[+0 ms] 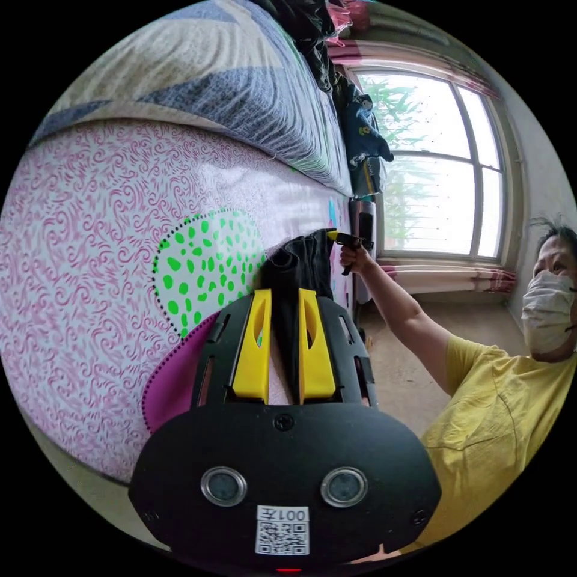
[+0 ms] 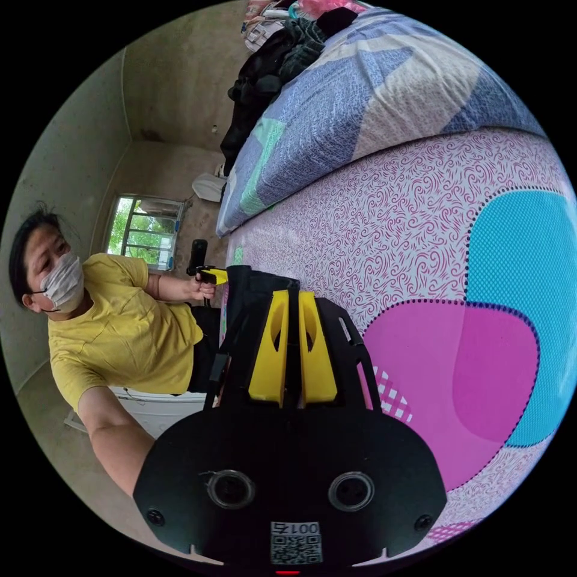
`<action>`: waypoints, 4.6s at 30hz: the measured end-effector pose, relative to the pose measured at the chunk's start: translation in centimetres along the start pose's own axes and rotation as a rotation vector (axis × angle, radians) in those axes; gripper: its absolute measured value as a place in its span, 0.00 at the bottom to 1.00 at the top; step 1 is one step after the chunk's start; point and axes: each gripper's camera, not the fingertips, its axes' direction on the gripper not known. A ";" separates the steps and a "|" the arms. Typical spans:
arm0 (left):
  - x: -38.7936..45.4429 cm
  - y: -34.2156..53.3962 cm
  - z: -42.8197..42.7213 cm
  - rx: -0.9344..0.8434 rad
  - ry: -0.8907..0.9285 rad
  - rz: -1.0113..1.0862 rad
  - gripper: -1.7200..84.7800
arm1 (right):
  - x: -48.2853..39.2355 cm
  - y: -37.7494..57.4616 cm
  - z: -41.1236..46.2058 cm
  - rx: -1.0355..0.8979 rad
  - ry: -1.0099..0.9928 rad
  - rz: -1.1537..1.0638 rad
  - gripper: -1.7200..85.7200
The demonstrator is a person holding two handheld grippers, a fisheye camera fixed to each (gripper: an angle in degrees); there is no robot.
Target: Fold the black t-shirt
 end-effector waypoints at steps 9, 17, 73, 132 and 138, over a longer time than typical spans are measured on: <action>3.0 1.1 -1.3 0.052 -0.252 0.113 0.11 | 0.4 0.2 0.0 0.022 -0.017 0.026 0.04; 3.3 0.7 0.2 0.073 -0.185 0.085 0.12 | 0.3 0.1 0.1 0.018 -0.036 0.037 0.04; 22.0 37.0 20.6 -0.382 -0.313 0.891 0.01 | -21.0 30.3 6.6 0.037 0.142 0.035 0.04; 16.0 28.9 11.5 -0.051 -0.216 0.179 0.01 | -30.4 30.4 3.9 0.249 0.310 -0.045 0.07; 11.8 25.2 7.8 0.041 -0.125 0.136 0.07 | -26.3 26.5 0.0 0.266 0.249 0.038 0.11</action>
